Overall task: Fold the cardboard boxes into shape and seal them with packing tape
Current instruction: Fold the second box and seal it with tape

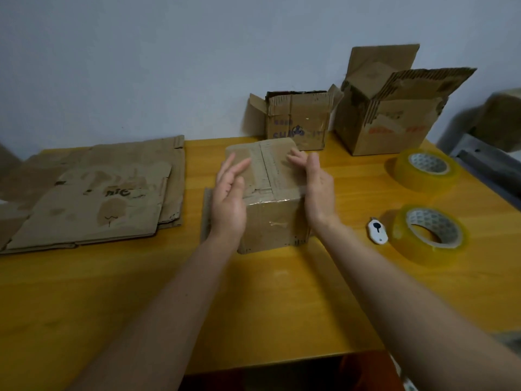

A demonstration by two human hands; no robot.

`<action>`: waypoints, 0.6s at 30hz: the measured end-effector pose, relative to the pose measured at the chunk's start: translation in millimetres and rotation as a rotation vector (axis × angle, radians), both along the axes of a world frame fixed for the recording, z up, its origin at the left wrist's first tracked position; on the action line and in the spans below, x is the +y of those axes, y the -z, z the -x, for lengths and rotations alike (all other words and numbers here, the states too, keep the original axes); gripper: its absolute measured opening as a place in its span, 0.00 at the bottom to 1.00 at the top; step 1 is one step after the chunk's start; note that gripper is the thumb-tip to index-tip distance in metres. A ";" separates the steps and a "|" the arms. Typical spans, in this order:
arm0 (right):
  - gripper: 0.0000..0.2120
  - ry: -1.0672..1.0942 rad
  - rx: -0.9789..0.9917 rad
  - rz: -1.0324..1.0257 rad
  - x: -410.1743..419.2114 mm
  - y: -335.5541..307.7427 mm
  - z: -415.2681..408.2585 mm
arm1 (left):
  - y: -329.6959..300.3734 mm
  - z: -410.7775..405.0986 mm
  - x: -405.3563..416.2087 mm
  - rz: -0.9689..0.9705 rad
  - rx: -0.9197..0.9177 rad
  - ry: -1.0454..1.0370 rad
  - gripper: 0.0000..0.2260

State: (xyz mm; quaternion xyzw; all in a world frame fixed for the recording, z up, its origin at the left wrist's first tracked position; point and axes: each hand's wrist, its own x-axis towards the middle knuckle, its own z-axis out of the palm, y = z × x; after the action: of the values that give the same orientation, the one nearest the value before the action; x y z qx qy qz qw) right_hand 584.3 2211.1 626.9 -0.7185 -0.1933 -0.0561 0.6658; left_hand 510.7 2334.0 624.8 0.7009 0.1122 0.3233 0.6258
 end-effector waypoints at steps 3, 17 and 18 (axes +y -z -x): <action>0.20 -0.004 -0.110 0.090 -1.4 6.6 -1.2 | 3.1 -1.9 0.2 -0.030 -0.037 -0.003 0.14; 0.41 -0.233 -0.388 0.734 -43.9 -3.2 -6.7 | 18.1 17.1 30.8 -0.685 0.057 0.023 0.36; 0.42 -0.243 -0.369 0.746 -44.9 -5.1 -3.9 | 16.4 21.1 31.6 -0.712 0.102 0.044 0.39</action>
State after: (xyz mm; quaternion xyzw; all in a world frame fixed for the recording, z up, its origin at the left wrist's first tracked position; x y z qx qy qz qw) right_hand 588.2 2166.2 632.1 -0.8598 -0.3994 -0.0310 0.3165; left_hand 489.6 2365.7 608.5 0.8925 0.0085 0.2929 0.3429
